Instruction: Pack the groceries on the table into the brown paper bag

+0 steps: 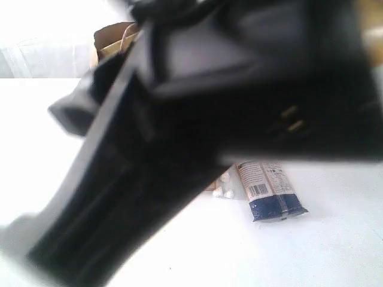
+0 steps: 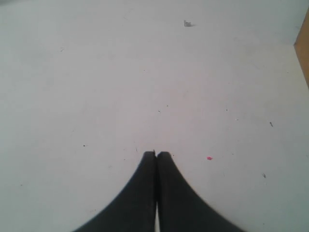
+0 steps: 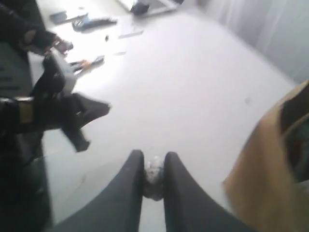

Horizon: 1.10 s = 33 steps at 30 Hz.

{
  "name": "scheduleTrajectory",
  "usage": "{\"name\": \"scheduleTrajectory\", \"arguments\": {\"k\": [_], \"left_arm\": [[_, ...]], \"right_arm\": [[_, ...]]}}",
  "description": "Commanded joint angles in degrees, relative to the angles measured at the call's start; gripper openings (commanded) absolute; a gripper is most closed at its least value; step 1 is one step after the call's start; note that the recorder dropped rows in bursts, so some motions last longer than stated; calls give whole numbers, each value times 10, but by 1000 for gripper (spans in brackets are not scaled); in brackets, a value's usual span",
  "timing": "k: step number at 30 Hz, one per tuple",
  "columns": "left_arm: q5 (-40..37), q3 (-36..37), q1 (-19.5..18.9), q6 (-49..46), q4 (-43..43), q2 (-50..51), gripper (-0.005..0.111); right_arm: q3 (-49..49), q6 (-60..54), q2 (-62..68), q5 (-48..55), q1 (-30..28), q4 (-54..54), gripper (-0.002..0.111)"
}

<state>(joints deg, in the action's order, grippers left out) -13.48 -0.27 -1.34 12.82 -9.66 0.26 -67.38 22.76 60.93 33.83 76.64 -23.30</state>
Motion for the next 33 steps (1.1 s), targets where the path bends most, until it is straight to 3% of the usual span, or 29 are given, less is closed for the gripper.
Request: {"name": "scheduleTrajectory", "arguments": {"k": [1,5,11,15,20,24,27,29,31,32,33], "left_arm": [[3,3,1,0,2,-3,0],[3,3,1,0,2,-3,0],[3,3,1,0,2,-3,0],[3,3,1,0,2,-3,0],[3,3,1,0,2,-3,0],[3,3,1,0,2,-3,0],[3,3,1,0,2,-3,0],[3,3,1,0,2,-3,0],[3,3,1,0,2,-3,0],[3,3,1,0,2,-3,0],[3,3,1,0,2,-3,0]], "right_arm": [[2,119,-80,5,3,-208,0],[2,217,-120,58,3,-301,0],[2,224,-128,172,3,-304,0],[2,224,-105,166,3,-327,0],[2,249,-51,172,-1,-463,0],[2,433,-2,201,-51,-565,0],[2,492,39,152,-123,-603,0],[-1,510,66,75,-192,-554,0],[-11,468,90,-31,-266,-389,0],[-19,353,105,-91,-313,-243,0],[-26,299,112,-102,-333,-168,0]]}}
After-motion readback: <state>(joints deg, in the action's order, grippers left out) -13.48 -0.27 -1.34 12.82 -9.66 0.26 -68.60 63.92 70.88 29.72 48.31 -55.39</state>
